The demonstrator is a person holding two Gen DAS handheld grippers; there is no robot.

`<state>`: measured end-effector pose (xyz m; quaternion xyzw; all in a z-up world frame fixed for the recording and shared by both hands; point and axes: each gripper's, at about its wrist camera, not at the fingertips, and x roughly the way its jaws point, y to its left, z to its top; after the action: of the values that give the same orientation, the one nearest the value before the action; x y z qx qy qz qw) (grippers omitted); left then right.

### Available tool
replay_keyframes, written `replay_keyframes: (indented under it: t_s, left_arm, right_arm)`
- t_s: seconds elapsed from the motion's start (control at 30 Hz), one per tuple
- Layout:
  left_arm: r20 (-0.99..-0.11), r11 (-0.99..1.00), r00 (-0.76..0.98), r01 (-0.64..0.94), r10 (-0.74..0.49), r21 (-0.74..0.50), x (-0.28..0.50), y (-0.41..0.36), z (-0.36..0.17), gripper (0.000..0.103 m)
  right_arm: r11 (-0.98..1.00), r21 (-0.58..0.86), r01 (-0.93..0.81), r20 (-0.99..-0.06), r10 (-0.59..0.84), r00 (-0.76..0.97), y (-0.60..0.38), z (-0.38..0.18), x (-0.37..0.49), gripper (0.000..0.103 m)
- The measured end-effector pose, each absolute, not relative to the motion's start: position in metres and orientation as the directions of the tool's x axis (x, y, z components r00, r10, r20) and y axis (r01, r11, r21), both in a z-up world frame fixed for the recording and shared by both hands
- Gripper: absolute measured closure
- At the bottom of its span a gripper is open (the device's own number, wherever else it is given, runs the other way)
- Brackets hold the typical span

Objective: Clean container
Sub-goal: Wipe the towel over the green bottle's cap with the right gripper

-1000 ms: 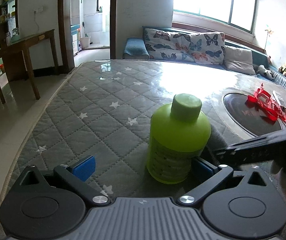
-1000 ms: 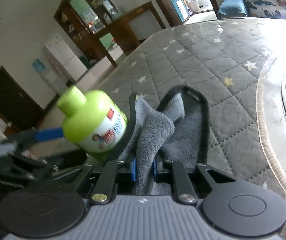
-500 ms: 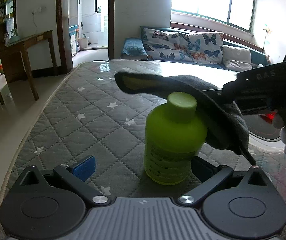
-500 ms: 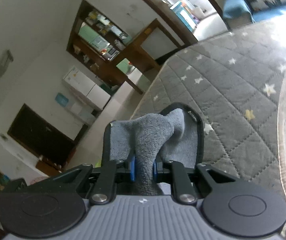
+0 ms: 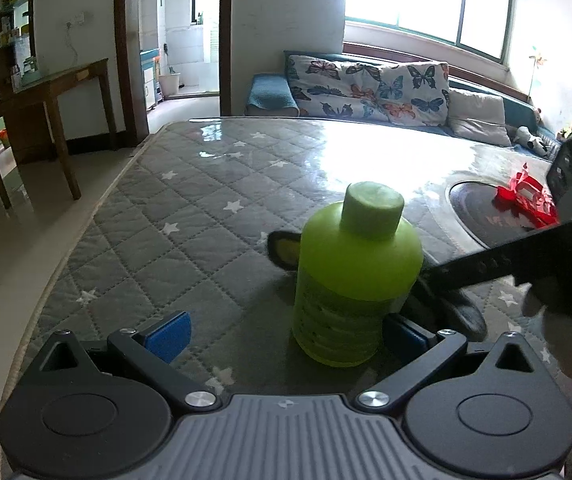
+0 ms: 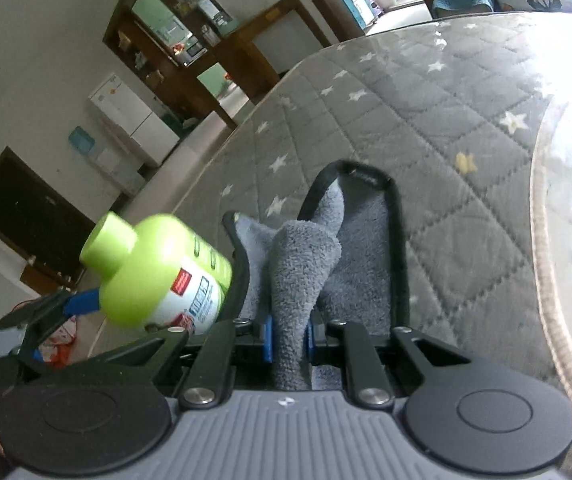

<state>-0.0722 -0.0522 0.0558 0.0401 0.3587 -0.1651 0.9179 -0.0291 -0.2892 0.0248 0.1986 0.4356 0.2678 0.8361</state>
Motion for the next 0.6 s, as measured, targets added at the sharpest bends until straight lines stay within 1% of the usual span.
replay_keyframes:
  t_s: [0.2, 0.27, 0.33, 0.43, 0.6]
  left_arm:
    - [-0.674, 0.943, 0.686, 0.328, -0.275, -0.051, -0.076, -0.046, 0.056, 0.001]
    - [-0.672, 0.941, 0.686, 0.336, -0.281, -0.050, -0.077, -0.046, 0.056, 0.003]
    - [-0.671, 0.937, 0.683, 0.345, -0.289, -0.052, -0.077, -0.047, 0.056, 0.006]
    - [-0.669, 0.932, 0.679, 0.358, -0.302, -0.057, -0.077, -0.048, 0.056, 0.011]
    - [-0.666, 0.922, 0.672, 0.383, -0.325, -0.064, -0.079, -0.050, 0.056, 0.020]
  right_arm:
    - [0.784, 0.526, -0.329, -0.636, 0.620, 0.459, -0.272, 0.029, -0.059, 0.088]
    - [0.780, 0.532, -0.331, -0.629, 0.625, 0.462, -0.272, 0.034, -0.067, 0.088]
    - [0.766, 0.554, -0.325, -0.603, 0.639, 0.478, -0.276, 0.041, -0.071, 0.088]
    - [0.735, 0.592, -0.332, -0.541, 0.667, 0.512, -0.285, 0.061, -0.074, 0.088]
    - [0.706, 0.601, -0.375, -0.472, 0.692, 0.546, -0.291, 0.090, -0.064, 0.088]
